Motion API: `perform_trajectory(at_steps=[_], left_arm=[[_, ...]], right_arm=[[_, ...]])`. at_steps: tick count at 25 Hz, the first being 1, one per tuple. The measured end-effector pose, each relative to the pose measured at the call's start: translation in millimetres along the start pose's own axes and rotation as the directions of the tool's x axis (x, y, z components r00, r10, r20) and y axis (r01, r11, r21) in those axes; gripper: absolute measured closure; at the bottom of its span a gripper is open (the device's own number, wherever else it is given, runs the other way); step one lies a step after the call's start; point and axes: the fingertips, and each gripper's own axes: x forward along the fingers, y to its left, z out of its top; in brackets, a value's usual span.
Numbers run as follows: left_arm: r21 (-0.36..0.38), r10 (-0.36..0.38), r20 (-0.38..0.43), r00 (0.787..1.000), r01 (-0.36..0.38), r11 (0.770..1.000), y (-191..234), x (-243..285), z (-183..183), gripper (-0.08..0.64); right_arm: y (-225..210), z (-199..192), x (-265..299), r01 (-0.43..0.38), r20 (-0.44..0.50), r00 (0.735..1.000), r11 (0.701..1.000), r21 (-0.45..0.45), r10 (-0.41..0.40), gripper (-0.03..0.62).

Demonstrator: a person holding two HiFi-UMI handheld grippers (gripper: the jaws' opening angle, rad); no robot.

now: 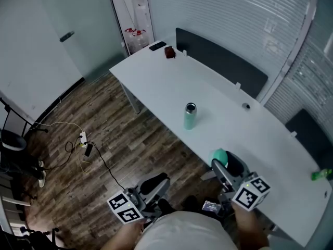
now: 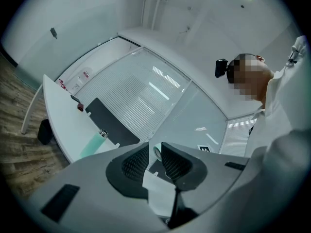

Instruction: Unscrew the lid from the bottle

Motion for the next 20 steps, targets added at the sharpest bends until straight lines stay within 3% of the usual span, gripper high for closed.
perform_trajectory(at_steps=[20], left_arm=[[-0.017, -0.018, -0.015, 1.0, 0.018, 1.0, -1, -15, 2, 0.471]], right_arm=[[16, -6, -7, 0.046, -0.001, 0.999, 0.998, -0.041, -0.046, 0.313]])
